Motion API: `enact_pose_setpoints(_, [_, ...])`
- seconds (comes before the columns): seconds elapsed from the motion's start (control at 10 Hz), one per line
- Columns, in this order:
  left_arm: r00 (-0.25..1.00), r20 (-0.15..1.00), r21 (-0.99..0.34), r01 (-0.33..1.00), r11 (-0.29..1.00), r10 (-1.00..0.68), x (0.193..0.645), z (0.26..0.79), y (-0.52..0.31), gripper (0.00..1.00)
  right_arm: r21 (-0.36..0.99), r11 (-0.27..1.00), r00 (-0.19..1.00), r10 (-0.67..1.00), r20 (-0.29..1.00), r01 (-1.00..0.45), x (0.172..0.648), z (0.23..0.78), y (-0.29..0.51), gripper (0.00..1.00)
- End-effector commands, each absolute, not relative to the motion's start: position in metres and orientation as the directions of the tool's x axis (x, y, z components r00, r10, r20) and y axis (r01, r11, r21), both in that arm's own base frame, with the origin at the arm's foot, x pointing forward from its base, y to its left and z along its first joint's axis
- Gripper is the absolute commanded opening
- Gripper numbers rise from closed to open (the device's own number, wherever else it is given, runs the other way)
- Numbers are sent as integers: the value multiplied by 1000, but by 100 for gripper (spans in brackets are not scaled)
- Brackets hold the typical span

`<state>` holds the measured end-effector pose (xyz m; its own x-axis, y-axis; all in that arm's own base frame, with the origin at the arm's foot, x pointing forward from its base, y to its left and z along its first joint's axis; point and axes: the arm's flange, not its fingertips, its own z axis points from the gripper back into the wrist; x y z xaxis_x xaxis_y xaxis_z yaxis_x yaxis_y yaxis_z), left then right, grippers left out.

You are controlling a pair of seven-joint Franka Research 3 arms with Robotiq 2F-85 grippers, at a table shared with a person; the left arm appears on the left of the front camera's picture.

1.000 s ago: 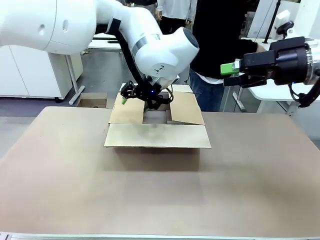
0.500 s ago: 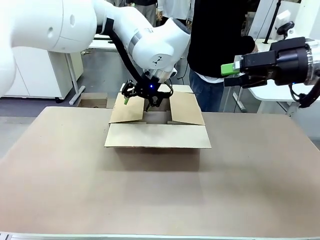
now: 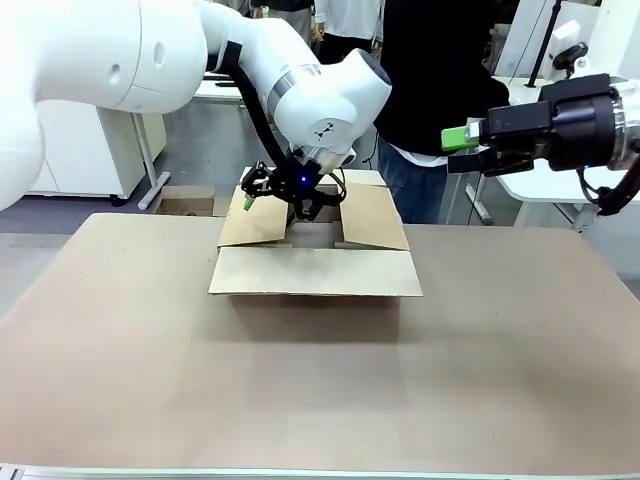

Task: Pack the gift set into the box.
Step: Place both hands on the side flaps of the Package Box and spread them outward.

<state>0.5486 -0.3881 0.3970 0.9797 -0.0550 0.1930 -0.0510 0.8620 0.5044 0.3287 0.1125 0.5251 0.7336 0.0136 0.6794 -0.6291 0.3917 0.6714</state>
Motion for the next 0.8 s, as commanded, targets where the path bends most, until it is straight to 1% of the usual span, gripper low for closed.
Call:
enact_pose_setpoints(0.0, [978, 191, 574, -38, 818, -88, 547, 402, -379, 100, 662, 371, 712, -1, 702, -651, 331, 525, 116, 100])
enact_pose_setpoints(0.4, [965, 251, 566, -77, 821, -83, 544, 420, -362, 100, 662, 371, 712, -1, 702, -651, 331, 525, 116, 100])
enact_pose_setpoints(0.7, [944, 325, 565, -151, 811, -51, 549, 446, -342, 100, 662, 371, 712, -1, 702, -651, 331, 525, 116, 100])
